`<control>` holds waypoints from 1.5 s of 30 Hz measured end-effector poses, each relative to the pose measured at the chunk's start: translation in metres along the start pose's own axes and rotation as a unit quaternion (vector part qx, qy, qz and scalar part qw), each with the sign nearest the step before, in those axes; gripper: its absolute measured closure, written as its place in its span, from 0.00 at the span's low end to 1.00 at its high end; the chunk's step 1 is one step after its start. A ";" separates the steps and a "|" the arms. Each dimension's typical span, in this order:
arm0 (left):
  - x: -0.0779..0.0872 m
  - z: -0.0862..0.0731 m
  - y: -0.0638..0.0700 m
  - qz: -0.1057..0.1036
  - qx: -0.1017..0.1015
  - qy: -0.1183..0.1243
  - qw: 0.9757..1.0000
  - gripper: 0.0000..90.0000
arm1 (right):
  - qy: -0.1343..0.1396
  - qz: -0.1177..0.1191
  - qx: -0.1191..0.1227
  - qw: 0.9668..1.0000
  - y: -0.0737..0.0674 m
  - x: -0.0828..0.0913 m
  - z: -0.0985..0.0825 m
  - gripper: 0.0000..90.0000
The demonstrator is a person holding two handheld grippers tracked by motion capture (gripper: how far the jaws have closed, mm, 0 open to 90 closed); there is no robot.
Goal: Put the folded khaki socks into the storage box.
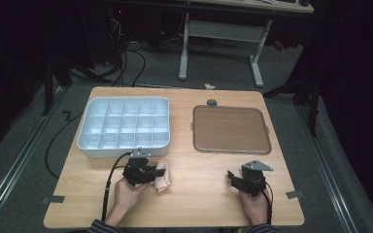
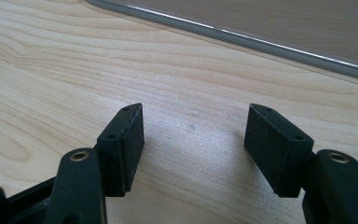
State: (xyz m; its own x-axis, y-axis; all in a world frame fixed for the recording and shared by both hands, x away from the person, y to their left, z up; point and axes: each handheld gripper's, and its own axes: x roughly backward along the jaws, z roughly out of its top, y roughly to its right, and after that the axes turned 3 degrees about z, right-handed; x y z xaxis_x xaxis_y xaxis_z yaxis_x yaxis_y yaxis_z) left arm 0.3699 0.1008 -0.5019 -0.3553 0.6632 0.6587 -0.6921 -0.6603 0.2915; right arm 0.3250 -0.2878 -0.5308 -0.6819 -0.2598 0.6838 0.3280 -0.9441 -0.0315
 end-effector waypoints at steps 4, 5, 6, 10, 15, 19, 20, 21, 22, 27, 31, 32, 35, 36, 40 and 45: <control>0.004 0.001 -0.004 -0.002 0.006 -0.005 1.000 0.83 | -0.001 -0.002 0.006 1.000 -0.001 -0.001 0.000 0.41; 0.005 0.002 -0.005 -0.002 0.005 -0.004 1.000 0.83 | -0.001 -0.002 0.006 1.000 -0.001 -0.001 0.000 0.41; 0.006 0.004 -0.005 -0.002 0.004 -0.004 1.000 0.83 | -0.001 -0.002 0.006 1.000 -0.001 -0.001 0.000 0.41; 0.010 0.010 -0.004 -0.005 -0.001 -0.004 1.000 0.83 | -0.001 -0.002 0.006 1.000 -0.001 -0.001 0.000 0.41; 0.016 0.015 -0.008 -0.013 0.005 0.010 1.000 0.83 | -0.001 -0.002 0.005 1.000 -0.001 -0.001 0.000 0.41; 0.020 0.016 -0.014 -0.015 0.017 0.015 1.000 0.83 | -0.001 -0.001 0.005 1.000 -0.001 0.000 0.000 0.41; 0.021 0.016 -0.016 -0.016 0.019 0.016 1.000 0.83 | -0.001 -0.001 0.005 1.000 -0.001 0.000 0.000 0.41; 0.022 0.016 -0.018 -0.018 0.021 0.018 0.999 0.83 | -0.001 -0.001 0.005 1.000 -0.001 0.000 0.000 0.41; 0.023 0.017 -0.019 -0.019 0.023 0.020 0.999 0.83 | -0.001 -0.001 0.005 1.000 -0.001 0.000 0.000 0.41; 0.030 0.021 -0.022 -0.016 0.019 0.021 0.999 0.83 | -0.001 -0.001 0.005 1.000 -0.001 0.000 0.000 0.41; 0.034 0.026 -0.023 -0.011 0.015 0.024 1.000 0.83 | -0.001 -0.001 0.005 1.000 -0.001 0.000 0.000 0.40; 0.035 0.027 -0.024 -0.011 0.015 0.025 1.000 0.83 | -0.001 -0.001 0.005 1.000 -0.001 0.000 0.000 0.40; 0.036 0.031 -0.025 -0.009 0.012 0.024 1.000 0.83 | -0.001 0.000 0.005 1.000 -0.001 0.000 0.000 0.40; 0.037 0.032 -0.025 -0.007 0.011 0.024 1.000 0.83 | -0.001 -0.001 0.005 1.000 -0.001 0.000 0.000 0.40; 0.041 0.038 -0.027 -0.002 0.006 0.024 1.000 0.83 | -0.001 0.000 0.006 1.000 -0.001 0.000 0.000 0.40; 0.045 0.043 -0.034 -0.003 0.009 0.026 1.000 0.83 | -0.001 0.000 0.007 1.000 -0.001 -0.001 0.000 0.40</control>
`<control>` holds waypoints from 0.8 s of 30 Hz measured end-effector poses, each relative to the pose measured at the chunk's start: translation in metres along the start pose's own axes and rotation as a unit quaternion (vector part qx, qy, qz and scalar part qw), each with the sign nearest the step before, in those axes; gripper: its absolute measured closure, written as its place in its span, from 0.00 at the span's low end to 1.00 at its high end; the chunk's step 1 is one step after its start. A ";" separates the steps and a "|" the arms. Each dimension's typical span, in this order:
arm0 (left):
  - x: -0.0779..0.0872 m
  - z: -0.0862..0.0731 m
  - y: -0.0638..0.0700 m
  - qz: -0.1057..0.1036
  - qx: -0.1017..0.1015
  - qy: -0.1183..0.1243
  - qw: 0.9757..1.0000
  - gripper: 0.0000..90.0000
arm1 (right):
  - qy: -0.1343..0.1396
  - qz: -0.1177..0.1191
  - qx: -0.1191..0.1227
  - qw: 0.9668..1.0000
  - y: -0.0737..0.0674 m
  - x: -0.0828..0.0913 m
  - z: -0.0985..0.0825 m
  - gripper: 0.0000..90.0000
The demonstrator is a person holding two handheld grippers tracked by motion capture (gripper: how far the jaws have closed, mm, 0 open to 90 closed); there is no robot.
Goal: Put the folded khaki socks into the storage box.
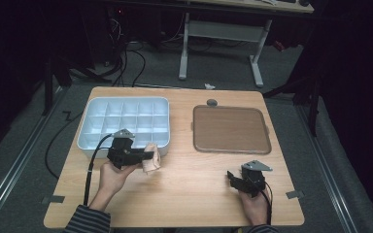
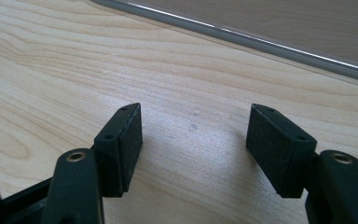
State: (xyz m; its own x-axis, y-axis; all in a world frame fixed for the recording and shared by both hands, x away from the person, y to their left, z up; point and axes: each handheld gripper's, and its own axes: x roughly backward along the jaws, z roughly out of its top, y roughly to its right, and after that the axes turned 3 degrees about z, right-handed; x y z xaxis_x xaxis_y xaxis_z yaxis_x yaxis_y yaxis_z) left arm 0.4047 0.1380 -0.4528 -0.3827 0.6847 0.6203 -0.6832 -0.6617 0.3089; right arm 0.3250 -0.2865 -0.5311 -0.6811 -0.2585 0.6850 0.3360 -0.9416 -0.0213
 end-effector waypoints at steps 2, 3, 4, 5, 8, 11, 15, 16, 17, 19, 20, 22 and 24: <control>0.000 0.002 -0.003 -0.004 -0.001 -0.001 1.000 0.83 | 0.000 0.000 0.000 1.000 0.000 0.000 0.000 0.40; 0.000 0.003 -0.005 -0.001 -0.003 -0.004 1.000 0.83 | 0.000 0.000 0.000 1.000 0.000 0.000 0.000 0.40; 0.000 0.004 -0.006 0.000 -0.004 -0.006 1.000 0.83 | 0.000 0.000 0.000 1.000 0.000 0.000 0.000 0.40; 0.000 0.005 -0.008 0.001 -0.004 -0.009 1.000 0.83 | 0.000 0.000 0.000 1.000 0.000 0.000 0.000 0.40; 0.001 0.006 -0.012 -0.003 0.002 -0.008 1.000 0.83 | 0.000 0.000 0.000 1.000 0.000 0.000 0.000 0.40; 0.004 0.006 -0.017 -0.001 0.005 -0.006 1.000 0.83 | 0.000 0.000 0.000 1.000 0.000 0.000 0.000 0.40; 0.009 0.006 -0.019 -0.001 0.006 -0.003 1.000 0.83 | 0.000 0.000 0.000 1.000 0.000 0.000 0.000 0.40; 0.009 0.006 -0.019 -0.001 0.005 -0.002 1.000 0.83 | 0.000 0.000 0.001 1.000 0.000 0.000 0.000 0.39; 0.009 0.006 -0.019 -0.001 0.005 -0.002 1.000 0.83 | -0.001 0.000 0.000 1.000 0.000 0.000 0.000 0.39; 0.009 0.006 -0.019 0.001 0.004 -0.003 1.000 0.83 | -0.001 0.000 0.001 1.000 0.000 0.000 0.000 0.39; 0.009 0.006 -0.020 0.002 0.003 -0.003 1.000 0.83 | -0.001 0.000 0.000 1.000 0.000 0.000 0.000 0.39; 0.010 0.007 -0.022 0.004 0.004 -0.002 1.000 0.83 | -0.001 0.000 0.000 1.000 0.000 0.000 0.000 0.39; 0.011 0.008 -0.024 0.007 0.005 -0.002 1.000 0.83 | -0.001 0.000 0.000 1.000 -0.001 0.000 0.000 0.39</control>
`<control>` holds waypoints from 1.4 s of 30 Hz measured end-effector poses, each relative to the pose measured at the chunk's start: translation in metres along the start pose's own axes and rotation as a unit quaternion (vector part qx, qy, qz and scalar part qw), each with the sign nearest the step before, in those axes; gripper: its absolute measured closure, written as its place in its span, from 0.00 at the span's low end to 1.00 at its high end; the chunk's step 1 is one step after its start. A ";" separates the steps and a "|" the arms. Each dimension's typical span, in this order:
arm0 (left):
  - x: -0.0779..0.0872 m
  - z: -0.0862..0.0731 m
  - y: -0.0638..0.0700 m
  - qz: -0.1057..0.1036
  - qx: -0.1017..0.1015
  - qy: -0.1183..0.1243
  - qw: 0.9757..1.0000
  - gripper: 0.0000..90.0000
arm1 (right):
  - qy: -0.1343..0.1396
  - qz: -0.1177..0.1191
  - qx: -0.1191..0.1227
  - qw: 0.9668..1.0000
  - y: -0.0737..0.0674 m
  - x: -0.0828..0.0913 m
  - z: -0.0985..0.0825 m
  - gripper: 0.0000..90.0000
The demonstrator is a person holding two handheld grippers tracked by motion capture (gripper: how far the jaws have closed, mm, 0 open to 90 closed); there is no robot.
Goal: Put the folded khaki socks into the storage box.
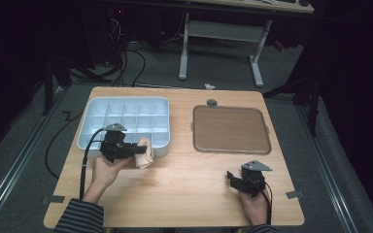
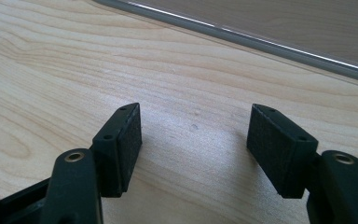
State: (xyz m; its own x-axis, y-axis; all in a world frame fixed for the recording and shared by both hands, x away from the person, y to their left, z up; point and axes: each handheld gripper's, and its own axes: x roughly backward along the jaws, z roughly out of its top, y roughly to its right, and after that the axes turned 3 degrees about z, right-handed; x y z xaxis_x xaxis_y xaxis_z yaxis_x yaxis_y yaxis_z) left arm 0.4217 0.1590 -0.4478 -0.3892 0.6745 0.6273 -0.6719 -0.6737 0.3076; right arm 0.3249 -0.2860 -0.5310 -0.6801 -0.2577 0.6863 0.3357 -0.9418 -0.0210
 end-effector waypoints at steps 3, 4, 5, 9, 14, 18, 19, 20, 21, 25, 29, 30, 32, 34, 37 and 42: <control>0.002 0.005 0.000 0.009 -0.006 -0.001 1.000 0.83 | 0.000 0.000 0.000 1.000 0.000 0.000 0.000 0.39; 0.003 0.007 0.001 0.012 -0.008 -0.001 1.000 0.83 | 0.000 0.000 0.000 1.000 0.000 0.000 0.000 0.39; 0.003 0.008 0.000 0.010 -0.008 0.001 1.000 0.83 | 0.000 0.000 0.000 1.000 0.000 0.000 0.000 0.39; 0.005 0.013 -0.001 0.017 -0.012 -0.002 1.000 0.83 | 0.000 0.000 0.001 1.000 0.000 0.000 0.000 0.39; 0.010 0.019 -0.006 0.026 -0.015 0.004 1.000 0.83 | 0.000 0.000 0.002 1.000 0.000 0.000 0.000 0.39; 0.015 0.024 -0.011 0.032 -0.013 0.005 0.999 0.83 | 0.000 0.001 0.002 1.000 0.000 0.000 0.000 0.39; 0.016 0.025 -0.011 0.033 -0.013 0.005 0.999 0.83 | 0.000 0.001 0.002 1.000 0.000 0.000 0.000 0.39; 0.017 0.026 -0.013 0.032 -0.010 0.009 0.999 0.83 | 0.000 0.001 0.002 1.000 0.000 0.000 0.000 0.39; 0.018 0.027 -0.015 0.032 -0.010 0.008 0.999 0.83 | 0.000 0.001 0.002 1.000 0.000 0.000 0.000 0.39; 0.020 0.029 -0.018 0.062 -0.022 0.002 0.998 0.83 | 0.000 0.001 0.002 1.000 0.000 0.000 0.000 0.39; 0.023 0.032 -0.020 0.078 -0.026 0.003 0.997 0.83 | 0.000 0.001 0.002 1.000 0.000 0.000 0.000 0.39; 0.023 0.032 -0.021 0.079 -0.026 0.001 0.997 0.83 | 0.000 0.001 0.002 1.000 0.000 0.000 0.000 0.39; 0.023 0.033 -0.024 0.077 -0.023 0.002 0.997 0.83 | 0.000 0.001 0.001 1.000 0.000 0.000 0.000 0.39; 0.023 0.033 -0.026 0.076 -0.019 0.002 0.997 0.83 | 0.000 0.001 0.001 1.000 0.000 0.000 0.000 0.39; 0.022 0.033 -0.029 0.077 -0.017 0.001 0.997 0.83 | 0.000 0.001 0.002 1.000 0.000 0.000 0.000 0.39; 0.021 0.033 -0.038 0.078 -0.005 0.003 0.997 0.83 | 0.000 0.002 0.001 1.000 0.000 0.000 0.000 0.39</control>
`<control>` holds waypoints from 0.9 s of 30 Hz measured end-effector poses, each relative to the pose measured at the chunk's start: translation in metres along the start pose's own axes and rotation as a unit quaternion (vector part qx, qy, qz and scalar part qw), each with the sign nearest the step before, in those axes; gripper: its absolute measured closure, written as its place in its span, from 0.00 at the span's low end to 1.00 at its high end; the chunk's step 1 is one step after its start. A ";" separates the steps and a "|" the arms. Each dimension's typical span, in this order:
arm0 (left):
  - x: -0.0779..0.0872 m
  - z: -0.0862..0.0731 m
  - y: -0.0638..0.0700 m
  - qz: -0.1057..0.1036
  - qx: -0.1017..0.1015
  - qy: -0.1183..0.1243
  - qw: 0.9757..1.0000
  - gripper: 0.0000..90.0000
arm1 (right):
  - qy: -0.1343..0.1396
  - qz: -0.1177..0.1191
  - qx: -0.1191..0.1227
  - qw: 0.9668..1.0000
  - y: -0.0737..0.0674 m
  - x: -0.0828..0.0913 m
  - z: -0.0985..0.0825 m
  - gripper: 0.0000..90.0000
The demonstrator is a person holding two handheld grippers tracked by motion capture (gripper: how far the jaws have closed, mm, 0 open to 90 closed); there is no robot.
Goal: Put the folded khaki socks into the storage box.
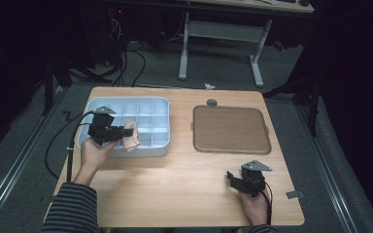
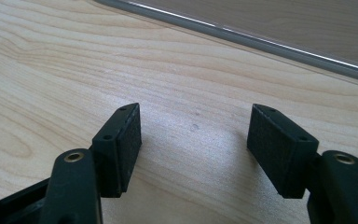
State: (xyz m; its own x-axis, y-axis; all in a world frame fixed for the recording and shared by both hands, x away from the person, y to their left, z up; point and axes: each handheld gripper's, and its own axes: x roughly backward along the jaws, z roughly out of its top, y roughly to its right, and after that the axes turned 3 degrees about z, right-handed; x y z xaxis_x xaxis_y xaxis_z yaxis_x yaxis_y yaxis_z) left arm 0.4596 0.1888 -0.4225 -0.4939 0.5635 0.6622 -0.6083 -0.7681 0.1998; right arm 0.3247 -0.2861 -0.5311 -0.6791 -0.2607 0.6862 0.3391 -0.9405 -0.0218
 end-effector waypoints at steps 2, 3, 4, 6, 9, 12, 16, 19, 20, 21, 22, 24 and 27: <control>-0.001 0.000 -0.005 0.001 0.010 0.001 1.000 0.83 | 0.000 0.000 0.001 1.000 0.000 0.000 0.000 0.39; -0.002 0.000 -0.007 -0.001 0.015 0.003 1.000 0.83 | 0.000 0.000 0.001 1.000 0.000 0.000 0.000 0.39; -0.003 0.000 -0.009 -0.001 0.018 0.003 1.000 0.83 | 0.000 0.000 0.001 1.000 0.000 0.000 0.000 0.39; -0.005 0.000 -0.011 -0.002 0.021 0.003 1.000 0.83 | 0.000 0.000 0.000 1.000 0.000 0.000 0.000 0.39; -0.009 0.000 -0.014 -0.003 0.023 -0.005 1.000 0.83 | 0.000 0.000 0.001 1.000 0.000 0.000 0.000 0.39; -0.011 -0.001 -0.016 -0.005 0.029 -0.006 1.000 0.83 | 0.000 0.000 0.000 1.000 0.000 0.000 0.000 0.39; -0.015 -0.002 -0.019 -0.005 0.034 -0.018 0.999 0.83 | 0.000 0.000 0.001 1.000 0.000 0.000 0.000 0.39; -0.018 -0.003 -0.022 -0.005 0.038 -0.025 0.999 0.83 | 0.000 0.000 0.001 1.000 0.000 0.000 0.000 0.39; -0.019 -0.003 -0.023 -0.006 0.038 -0.027 0.999 0.83 | 0.000 0.000 0.001 1.000 0.000 0.000 0.000 0.39; -0.019 -0.004 -0.023 -0.005 0.038 -0.030 0.999 0.83 | 0.000 0.000 0.000 1.000 0.000 0.000 0.000 0.39; -0.020 -0.004 -0.024 -0.002 0.037 -0.033 0.999 0.83 | 0.000 0.000 0.001 1.000 0.000 0.000 0.000 0.39; -0.021 -0.005 -0.025 0.001 0.038 -0.039 0.999 0.83 | 0.000 0.000 0.000 1.000 0.000 0.000 0.000 0.39; -0.024 -0.006 -0.027 0.002 0.042 -0.048 0.998 0.83 | 0.000 0.000 0.001 1.000 0.000 0.000 0.000 0.39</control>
State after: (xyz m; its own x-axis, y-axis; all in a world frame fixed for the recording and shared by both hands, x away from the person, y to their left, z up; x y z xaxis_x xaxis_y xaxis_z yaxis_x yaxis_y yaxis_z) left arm 0.4842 0.1982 -0.4483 -0.4320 0.5326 0.7278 -0.5510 -0.7948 0.2545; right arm 0.3248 -0.2861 -0.5311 -0.6794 -0.2604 0.6860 0.3403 -0.9401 -0.0199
